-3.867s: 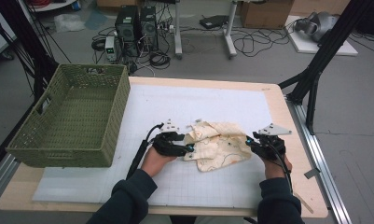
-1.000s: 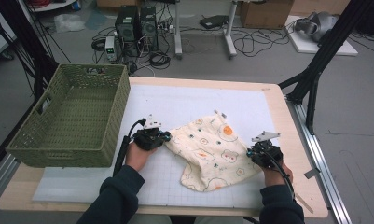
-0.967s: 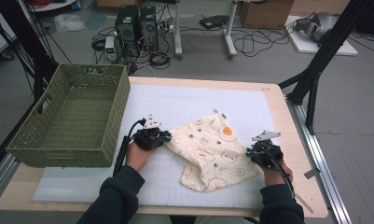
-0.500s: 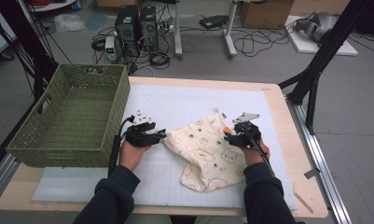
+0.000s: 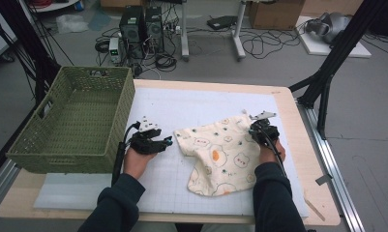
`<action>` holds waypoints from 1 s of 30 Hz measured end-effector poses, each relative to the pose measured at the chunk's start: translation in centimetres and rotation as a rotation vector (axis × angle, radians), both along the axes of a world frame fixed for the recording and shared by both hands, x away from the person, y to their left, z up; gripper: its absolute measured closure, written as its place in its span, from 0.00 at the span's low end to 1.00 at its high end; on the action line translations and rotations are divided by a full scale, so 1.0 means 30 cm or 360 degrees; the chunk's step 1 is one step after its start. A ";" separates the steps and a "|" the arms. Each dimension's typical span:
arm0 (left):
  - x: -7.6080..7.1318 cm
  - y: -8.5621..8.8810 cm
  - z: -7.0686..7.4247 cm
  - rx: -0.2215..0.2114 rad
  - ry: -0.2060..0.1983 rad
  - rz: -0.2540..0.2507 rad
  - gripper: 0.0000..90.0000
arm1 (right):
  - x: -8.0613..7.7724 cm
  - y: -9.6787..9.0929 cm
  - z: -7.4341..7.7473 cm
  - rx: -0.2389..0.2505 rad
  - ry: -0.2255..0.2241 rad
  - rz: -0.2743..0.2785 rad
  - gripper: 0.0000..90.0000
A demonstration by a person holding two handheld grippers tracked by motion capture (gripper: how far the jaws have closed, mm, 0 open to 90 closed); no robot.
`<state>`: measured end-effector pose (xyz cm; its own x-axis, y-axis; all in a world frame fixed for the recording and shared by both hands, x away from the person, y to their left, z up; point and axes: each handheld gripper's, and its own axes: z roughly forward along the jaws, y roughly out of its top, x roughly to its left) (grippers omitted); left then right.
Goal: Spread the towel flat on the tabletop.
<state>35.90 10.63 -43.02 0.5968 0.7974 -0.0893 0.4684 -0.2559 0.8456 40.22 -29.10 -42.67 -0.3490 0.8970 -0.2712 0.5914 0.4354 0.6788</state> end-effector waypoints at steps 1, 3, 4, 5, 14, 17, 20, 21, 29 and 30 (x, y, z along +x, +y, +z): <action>-0.001 -0.008 -0.003 0.0001 0.0012 -0.0015 0.50 | -0.006 -0.010 0.006 -0.0004 -0.0017 -0.0026 0.98; -0.002 -0.029 -0.010 -0.0018 0.0037 -0.0050 0.50 | -0.015 -0.023 0.008 0.0027 0.0006 -0.0047 0.94; -0.004 -0.041 -0.013 -0.0030 0.0055 -0.0073 0.50 | -0.021 -0.028 0.006 0.0054 0.0003 -0.0032 0.89; -0.006 -0.054 -0.017 -0.0030 0.0065 -0.0112 0.50 | -0.030 -0.032 0.006 0.0079 -0.0013 -0.0008 0.86; -0.028 -0.166 -0.037 -0.0085 0.0100 -0.0369 0.51 | -0.148 -0.058 0.048 0.0146 -0.0152 0.0141 0.65; -0.033 -0.223 -0.052 -0.0035 0.0119 -0.0399 0.50 | -0.188 -0.065 0.056 0.0173 -0.0173 0.0162 0.64; -0.042 -0.283 -0.064 0.0044 0.0112 -0.0419 0.50 | -0.217 -0.064 0.052 0.0188 -0.0179 0.0191 0.63; -0.047 -0.302 -0.067 0.0063 0.0102 -0.0414 0.50 | -0.222 -0.062 0.048 0.0186 -0.0174 0.0202 0.62; -0.075 -0.371 -0.066 0.0232 -0.0009 -0.0461 0.74 | -0.227 -0.069 0.033 0.0208 -0.0158 0.0214 0.62; -0.076 -0.369 -0.064 0.0246 -0.0019 -0.0473 0.83 | -0.227 -0.069 0.033 0.0209 -0.0157 0.0216 0.62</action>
<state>33.62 -0.44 -44.94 0.8055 0.5919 0.0276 0.3444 -0.5056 0.7911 33.41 -31.16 -41.68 -0.4465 0.8735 -0.1939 0.4612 0.4103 0.7867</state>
